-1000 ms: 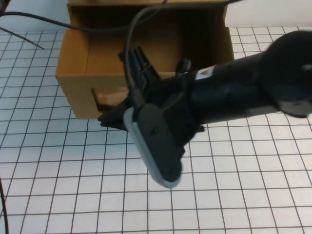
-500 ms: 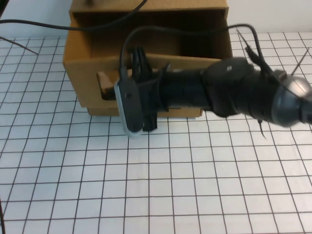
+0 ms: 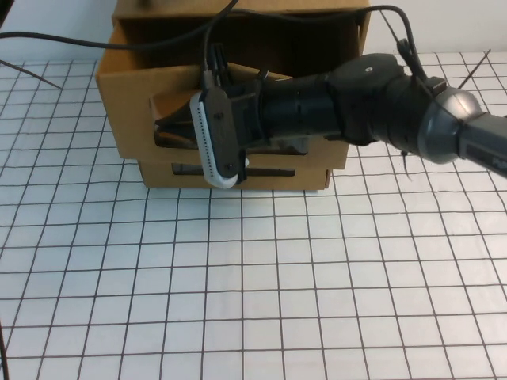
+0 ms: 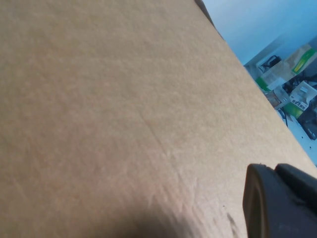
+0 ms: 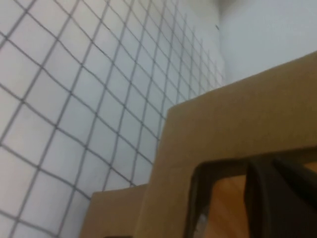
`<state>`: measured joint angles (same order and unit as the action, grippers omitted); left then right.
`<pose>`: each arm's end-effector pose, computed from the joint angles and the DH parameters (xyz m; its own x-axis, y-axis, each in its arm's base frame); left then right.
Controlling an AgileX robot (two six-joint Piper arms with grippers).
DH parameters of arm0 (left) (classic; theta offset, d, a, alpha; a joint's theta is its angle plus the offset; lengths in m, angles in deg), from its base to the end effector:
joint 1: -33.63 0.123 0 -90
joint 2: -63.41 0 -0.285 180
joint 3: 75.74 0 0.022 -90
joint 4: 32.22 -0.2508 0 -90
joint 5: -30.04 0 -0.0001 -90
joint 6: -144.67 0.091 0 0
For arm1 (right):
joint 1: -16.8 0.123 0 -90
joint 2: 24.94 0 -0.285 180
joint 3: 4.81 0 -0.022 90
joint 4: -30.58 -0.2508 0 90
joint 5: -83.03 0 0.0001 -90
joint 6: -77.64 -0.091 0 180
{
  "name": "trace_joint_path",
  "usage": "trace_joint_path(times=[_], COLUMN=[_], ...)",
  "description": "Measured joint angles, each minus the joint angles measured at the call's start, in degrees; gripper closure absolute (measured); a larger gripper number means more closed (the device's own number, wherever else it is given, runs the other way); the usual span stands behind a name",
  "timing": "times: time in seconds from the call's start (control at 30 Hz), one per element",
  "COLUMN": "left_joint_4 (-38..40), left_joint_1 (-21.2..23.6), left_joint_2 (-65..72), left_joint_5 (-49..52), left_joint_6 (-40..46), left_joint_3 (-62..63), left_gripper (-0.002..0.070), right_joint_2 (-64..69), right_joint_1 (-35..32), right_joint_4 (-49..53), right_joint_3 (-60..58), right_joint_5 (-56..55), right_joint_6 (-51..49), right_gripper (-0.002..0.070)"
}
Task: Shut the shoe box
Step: Close the shoe box with your right arm
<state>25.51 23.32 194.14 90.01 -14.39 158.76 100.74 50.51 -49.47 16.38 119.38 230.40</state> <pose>0.4588 -0.1512 0.3900 -0.6800 -0.0840 -0.7283 0.5746 0.5560 -0.6006 0.3724 0.3124 0.2857 0.7917 -0.4148 -0.4486 -0.5303 -0.1020 -0.8417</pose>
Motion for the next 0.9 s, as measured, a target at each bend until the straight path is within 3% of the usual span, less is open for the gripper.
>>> trace_joint_path(times=[0.2,0.37,0.63,0.9], left_joint_4=[0.08,0.12,0.12,0.12], left_joint_1=[0.0,0.0,0.0,0.0], left_joint_2=[0.0,0.0,0.0,0.0], left_joint_5=[0.24,0.67,1.29,1.76], left_joint_6=[0.0,0.22,1.32,1.98], left_joint_3=[0.0,0.0,0.0,0.0], left_gripper=[0.0677,0.0677,0.0677,0.0677], right_joint_2=[-7.37,-15.36,-16.0,-5.67], right_joint_1=[0.26,2.28,6.3,1.42], right_joint_4=[13.3,18.03,19.11,17.44], right_joint_3=[-5.26,-13.47,-25.27,-15.87], right_joint_5=[1.32,0.13,-8.75,-14.38], right_joint_6=[-10.0,-15.54,-7.75,-3.66], right_gripper=[0.0691,0.0691,0.0691,0.0691])
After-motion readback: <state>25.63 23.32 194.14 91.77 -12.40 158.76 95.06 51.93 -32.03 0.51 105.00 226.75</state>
